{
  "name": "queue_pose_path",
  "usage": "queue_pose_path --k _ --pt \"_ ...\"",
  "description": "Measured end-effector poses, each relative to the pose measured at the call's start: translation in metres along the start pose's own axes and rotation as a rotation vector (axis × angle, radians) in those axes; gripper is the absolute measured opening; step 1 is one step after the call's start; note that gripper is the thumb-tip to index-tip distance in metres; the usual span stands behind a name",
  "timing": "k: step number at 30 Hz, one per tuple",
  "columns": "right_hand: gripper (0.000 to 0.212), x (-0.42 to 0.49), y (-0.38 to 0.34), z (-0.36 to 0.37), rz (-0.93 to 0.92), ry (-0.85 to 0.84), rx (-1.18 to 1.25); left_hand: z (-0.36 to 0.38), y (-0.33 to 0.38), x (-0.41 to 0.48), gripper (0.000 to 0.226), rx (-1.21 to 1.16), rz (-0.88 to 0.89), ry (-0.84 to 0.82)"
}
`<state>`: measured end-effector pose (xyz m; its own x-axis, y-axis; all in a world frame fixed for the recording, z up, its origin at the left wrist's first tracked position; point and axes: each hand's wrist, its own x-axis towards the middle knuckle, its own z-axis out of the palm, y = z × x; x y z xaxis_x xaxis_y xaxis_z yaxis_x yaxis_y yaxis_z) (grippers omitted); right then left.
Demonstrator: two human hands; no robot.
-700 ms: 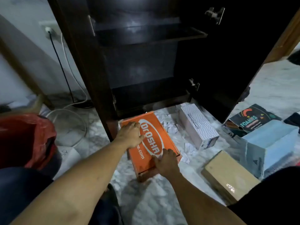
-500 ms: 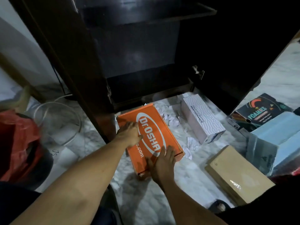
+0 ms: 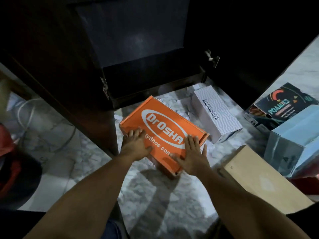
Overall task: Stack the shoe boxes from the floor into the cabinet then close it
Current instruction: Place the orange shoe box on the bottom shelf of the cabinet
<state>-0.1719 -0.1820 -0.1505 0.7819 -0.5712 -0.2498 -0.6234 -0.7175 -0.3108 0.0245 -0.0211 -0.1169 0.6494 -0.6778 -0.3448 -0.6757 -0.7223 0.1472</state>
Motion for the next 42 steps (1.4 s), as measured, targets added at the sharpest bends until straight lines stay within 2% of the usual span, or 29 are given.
queue_pose_path --k 4,6,8,11,13,15,17,19,25,28,30,32,36,37,40,42 --pt "0.113 0.021 0.037 -0.020 -0.104 0.045 -0.181 0.009 0.018 -0.019 0.090 0.066 0.079 0.071" --pt "0.113 0.021 0.044 -0.023 -0.078 0.058 -0.136 0.008 0.019 -0.021 0.092 0.068 0.111 0.102" --pt "0.117 0.013 0.043 -0.022 0.022 0.083 0.029 0.004 0.013 -0.016 0.097 0.004 0.088 0.118" --pt "0.129 -0.002 0.037 -0.009 0.146 0.157 0.373 -0.003 -0.005 0.000 0.135 -0.105 -0.006 0.118" --pt "0.121 -0.010 0.033 0.007 0.089 0.215 0.673 -0.009 -0.013 0.007 0.155 -0.248 -0.094 0.084" --pt "0.120 -0.018 0.024 0.019 0.074 0.178 0.974 -0.013 -0.020 0.014 0.165 -0.408 -0.202 0.022" --pt "0.133 -0.022 0.021 0.024 0.094 0.164 1.036 -0.011 -0.031 0.021 0.176 -0.520 -0.267 -0.033" --pt "0.139 -0.021 0.020 0.020 0.037 0.172 1.019 0.001 -0.040 0.028 0.181 -0.577 -0.301 -0.043" --pt "0.144 -0.034 0.017 0.001 -0.016 0.213 0.973 -0.007 -0.027 0.013 0.181 -0.651 -0.302 0.028" --pt "0.139 -0.036 0.009 -0.025 -0.063 0.245 0.968 -0.019 -0.028 0.003 0.179 -0.751 -0.261 0.147" --pt "0.137 -0.032 0.003 -0.049 -0.091 0.275 0.932 -0.039 -0.024 -0.010 0.168 -0.817 -0.216 0.250" --pt "0.139 -0.024 0.000 -0.077 -0.072 0.297 0.894 -0.062 -0.017 -0.020 0.147 -0.880 -0.184 0.366" --pt "0.158 0.004 -0.006 -0.139 -0.028 0.258 0.829 -0.100 -0.007 -0.021 0.121 -0.972 -0.173 0.528" --pt "0.153 0.012 -0.007 -0.156 -0.049 0.248 0.822 -0.105 -0.007 -0.018 0.115 -1.005 -0.171 0.563" --pt "0.116 0.053 -0.013 -0.199 -0.101 0.205 0.721 -0.114 -0.002 -0.003 0.103 -1.145 -0.170 0.600" --pt "0.108 0.092 -0.021 -0.214 -0.108 0.203 0.663 -0.115 -0.002 0.014 0.099 -1.252 -0.191 0.645"
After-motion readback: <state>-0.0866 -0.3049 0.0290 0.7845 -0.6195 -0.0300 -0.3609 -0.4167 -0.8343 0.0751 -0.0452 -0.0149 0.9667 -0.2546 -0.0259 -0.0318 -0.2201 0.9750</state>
